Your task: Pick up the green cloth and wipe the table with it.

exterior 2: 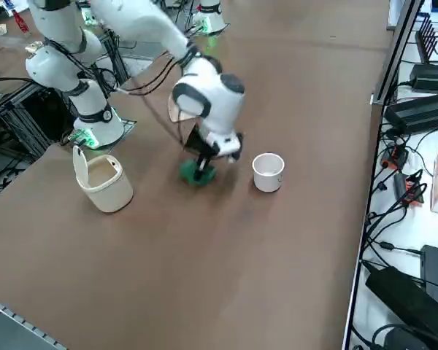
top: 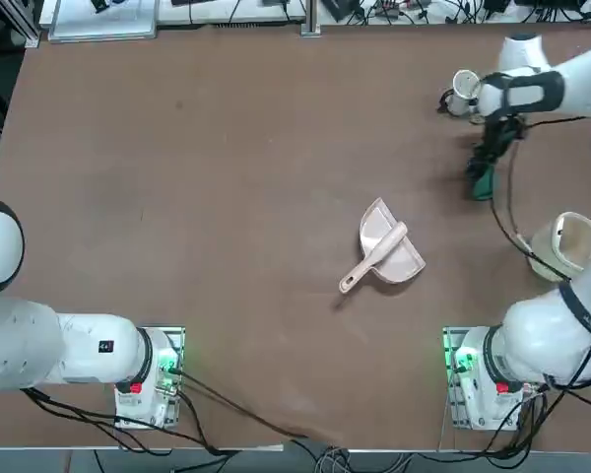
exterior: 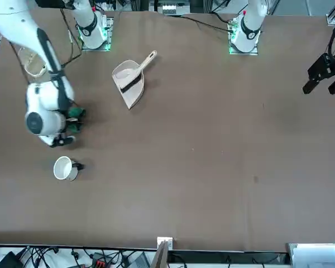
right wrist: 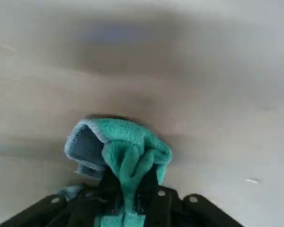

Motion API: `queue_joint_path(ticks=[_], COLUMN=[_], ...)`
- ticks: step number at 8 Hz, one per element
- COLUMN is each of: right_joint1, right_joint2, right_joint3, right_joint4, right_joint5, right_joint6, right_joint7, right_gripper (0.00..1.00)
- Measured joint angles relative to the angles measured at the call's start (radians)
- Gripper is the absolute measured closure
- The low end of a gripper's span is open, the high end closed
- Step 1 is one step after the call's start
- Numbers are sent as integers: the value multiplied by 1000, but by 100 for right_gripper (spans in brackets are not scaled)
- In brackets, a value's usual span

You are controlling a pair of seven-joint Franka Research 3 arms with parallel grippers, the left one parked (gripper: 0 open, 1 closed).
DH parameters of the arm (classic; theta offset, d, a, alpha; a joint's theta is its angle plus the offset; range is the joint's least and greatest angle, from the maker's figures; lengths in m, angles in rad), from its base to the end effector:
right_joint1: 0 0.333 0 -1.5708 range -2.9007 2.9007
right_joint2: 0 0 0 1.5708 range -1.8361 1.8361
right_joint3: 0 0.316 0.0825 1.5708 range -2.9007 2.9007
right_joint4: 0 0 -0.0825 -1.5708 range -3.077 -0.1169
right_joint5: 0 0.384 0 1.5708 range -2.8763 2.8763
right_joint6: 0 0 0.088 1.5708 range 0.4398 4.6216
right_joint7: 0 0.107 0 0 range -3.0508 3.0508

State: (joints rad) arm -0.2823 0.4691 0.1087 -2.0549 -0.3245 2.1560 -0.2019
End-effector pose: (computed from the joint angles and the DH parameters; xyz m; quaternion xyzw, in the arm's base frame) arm 0.5413 -0.1071 0.1829 0.9720 0.1247 -0.1911 0.0567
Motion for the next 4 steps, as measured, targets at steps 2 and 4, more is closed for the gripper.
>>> queue_joint_path(ticks=[2,4], right_joint1=[-86,-77], right_joint2=[1,3], right_joint3=[8,72], right_joint4=[0,-2], right_joint5=[-31,-41], right_joint6=[23,19], right_joint7=[-45,60], right_gripper=[84,84])
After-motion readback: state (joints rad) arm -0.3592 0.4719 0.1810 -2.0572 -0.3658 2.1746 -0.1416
